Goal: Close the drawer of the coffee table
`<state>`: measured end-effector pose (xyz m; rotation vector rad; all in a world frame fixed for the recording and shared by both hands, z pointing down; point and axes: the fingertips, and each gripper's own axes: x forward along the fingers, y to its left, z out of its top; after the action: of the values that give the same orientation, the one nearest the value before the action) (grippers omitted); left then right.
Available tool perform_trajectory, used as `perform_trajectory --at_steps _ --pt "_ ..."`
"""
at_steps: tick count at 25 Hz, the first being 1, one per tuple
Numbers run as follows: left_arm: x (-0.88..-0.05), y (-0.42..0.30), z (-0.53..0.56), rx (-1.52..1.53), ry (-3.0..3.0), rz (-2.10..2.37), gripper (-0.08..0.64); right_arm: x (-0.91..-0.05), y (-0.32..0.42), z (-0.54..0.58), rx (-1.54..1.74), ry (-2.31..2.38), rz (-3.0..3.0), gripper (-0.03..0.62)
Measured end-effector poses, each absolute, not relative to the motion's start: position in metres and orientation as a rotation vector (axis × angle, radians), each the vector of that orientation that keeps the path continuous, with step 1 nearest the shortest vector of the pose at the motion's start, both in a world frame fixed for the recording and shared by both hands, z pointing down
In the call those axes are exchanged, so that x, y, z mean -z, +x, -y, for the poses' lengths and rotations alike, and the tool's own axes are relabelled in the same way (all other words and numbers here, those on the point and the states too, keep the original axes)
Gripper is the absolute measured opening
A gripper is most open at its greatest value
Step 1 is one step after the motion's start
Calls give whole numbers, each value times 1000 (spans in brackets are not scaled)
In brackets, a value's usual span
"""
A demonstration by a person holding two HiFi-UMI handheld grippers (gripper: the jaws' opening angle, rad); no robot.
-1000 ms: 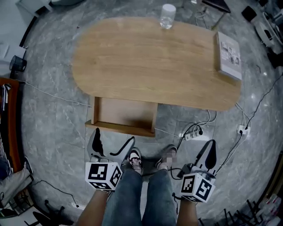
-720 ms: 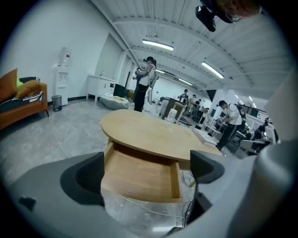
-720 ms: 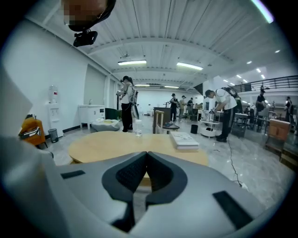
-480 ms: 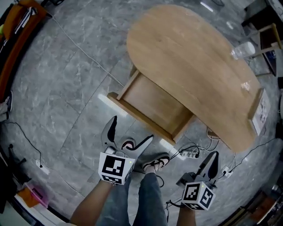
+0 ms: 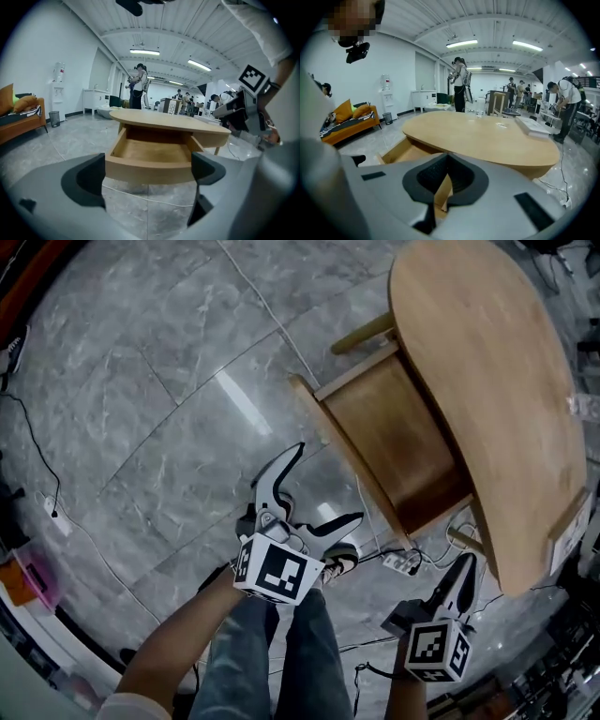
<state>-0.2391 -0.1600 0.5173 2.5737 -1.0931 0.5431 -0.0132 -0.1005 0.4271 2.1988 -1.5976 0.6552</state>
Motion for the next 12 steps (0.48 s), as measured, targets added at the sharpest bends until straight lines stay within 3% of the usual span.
perform_trajectory --at_steps 12 --pt "-592 -228 163 -557 2713 1007 574 -459 -19 83 -618 2173 1493 0"
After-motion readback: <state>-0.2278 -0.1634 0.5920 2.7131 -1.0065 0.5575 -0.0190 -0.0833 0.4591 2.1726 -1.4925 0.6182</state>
